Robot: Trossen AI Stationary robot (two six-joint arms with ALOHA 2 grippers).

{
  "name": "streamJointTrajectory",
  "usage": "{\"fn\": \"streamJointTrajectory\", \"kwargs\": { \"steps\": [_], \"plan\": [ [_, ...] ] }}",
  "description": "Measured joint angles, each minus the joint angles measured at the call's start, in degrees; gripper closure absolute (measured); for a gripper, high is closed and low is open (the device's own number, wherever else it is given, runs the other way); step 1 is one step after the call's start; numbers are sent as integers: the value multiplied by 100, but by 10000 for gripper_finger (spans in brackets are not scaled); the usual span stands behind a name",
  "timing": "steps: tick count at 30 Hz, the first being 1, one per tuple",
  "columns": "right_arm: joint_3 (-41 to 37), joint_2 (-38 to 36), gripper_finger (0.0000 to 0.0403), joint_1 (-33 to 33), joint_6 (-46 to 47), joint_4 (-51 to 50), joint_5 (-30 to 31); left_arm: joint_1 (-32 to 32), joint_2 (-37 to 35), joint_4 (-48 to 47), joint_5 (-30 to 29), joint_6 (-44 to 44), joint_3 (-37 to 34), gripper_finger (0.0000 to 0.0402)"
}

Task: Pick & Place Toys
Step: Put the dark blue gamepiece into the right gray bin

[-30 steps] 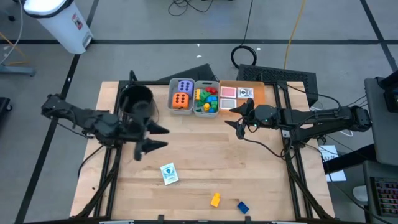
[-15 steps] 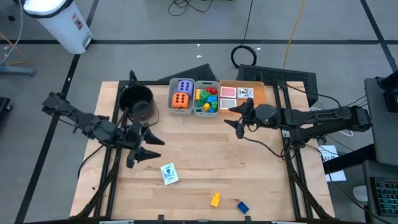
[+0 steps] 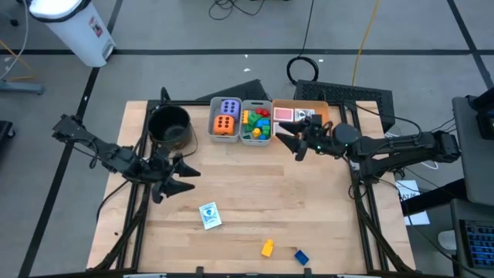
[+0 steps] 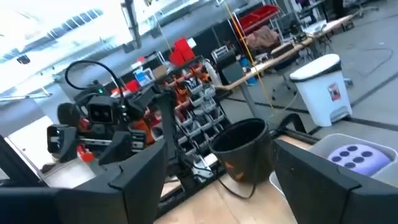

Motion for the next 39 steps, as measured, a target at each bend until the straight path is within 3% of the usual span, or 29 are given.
{"fn": "streamJointTrajectory", "kwargs": {
  "steps": [5, 15, 22, 25, 30, 35, 39],
  "plan": [
    [1, -8, 128, 0, 158, 599, 2, 144, 7, -4, -45, 115, 0, 119],
    [-4, 5, 128, 0, 189, 531, 13, 380, 9, -6, -72, 115, 0, 119],
    [120, 2, 128, 189, 956, 652, 2, 549, 9, -8, -70, 100, 0, 119],
    [579, 30, 128, 536, 846, -74, -12, 628, 9, -13, -64, 93, 0, 119],
    [1848, 443, 128, 1143, 753, -2549, 21, 758, 9, -30, 1, 93, 1, 119],
    [3089, 1371, 129, 1857, 1286, -4953, -15, 886, 9, -242, 107, -5, 2, 119],
    [3666, 2215, 129, 2457, 1712, -5861, -19, 910, 9, -430, 114, -24, 2, 119]
  ]
}}
